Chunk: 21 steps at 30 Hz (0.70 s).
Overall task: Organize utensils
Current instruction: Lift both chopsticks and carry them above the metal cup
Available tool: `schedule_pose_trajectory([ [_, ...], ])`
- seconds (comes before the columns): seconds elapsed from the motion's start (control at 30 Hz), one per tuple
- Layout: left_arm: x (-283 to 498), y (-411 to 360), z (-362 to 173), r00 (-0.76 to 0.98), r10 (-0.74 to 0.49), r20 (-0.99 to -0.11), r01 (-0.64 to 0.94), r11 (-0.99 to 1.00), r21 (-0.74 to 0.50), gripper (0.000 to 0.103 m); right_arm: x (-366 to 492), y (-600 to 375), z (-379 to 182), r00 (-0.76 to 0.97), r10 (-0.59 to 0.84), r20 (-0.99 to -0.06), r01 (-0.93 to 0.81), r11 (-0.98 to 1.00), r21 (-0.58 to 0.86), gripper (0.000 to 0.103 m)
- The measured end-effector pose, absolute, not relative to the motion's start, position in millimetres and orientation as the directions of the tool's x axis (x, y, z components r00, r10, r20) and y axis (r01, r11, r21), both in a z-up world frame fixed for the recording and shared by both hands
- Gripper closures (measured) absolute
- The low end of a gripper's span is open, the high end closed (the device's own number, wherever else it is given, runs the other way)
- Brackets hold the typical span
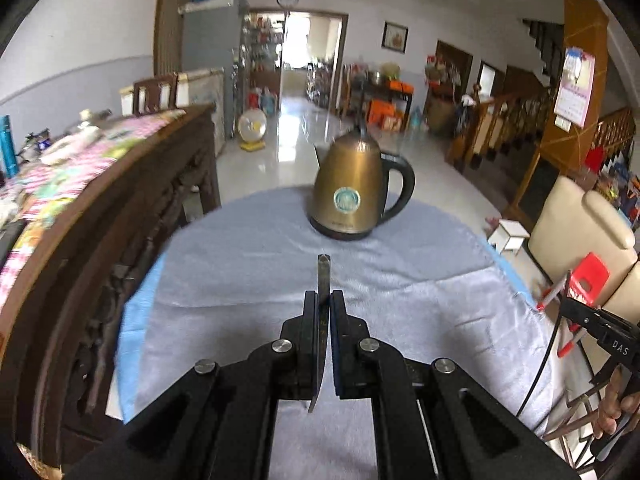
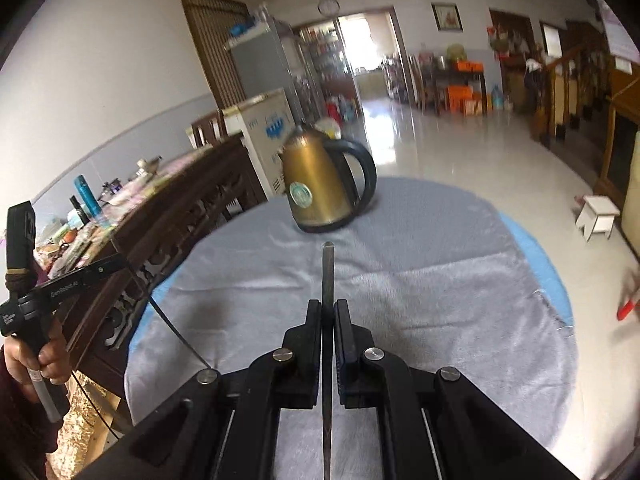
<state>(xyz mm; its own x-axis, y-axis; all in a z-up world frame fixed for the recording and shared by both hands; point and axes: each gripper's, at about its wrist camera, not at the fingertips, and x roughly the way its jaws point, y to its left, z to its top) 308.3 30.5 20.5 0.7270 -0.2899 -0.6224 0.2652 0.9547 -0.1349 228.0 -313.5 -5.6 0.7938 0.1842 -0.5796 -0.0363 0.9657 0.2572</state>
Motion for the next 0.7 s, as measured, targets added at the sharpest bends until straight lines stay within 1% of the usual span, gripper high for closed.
schedule_pose_trajectory([
  [0.37, 239.5, 50.1, 60.5, 0.799, -0.299, -0.522, 0.287, 0.952, -0.107, 0.098, 145.0, -298.1, 48.1, 0.883, 0.157, -0.442, -0.059, 0.972, 0.226, 0.096],
  [0.5, 218.7, 53.5, 67.8, 0.805, -0.31, -0.505, 0.296, 0.949, -0.111, 0.098, 127.2, -288.5, 62.1, 0.893, 0.166, -0.418, -0.08, 0.973, 0.215, 0.096],
  [0.7, 189.0, 54.3, 76.0, 0.809, -0.345, -0.476, 0.317, 0.938, -0.141, 0.098, 110.6, -273.8, 68.8, 0.9, 0.202, -0.386, -0.121, 0.967, 0.222, 0.096],
])
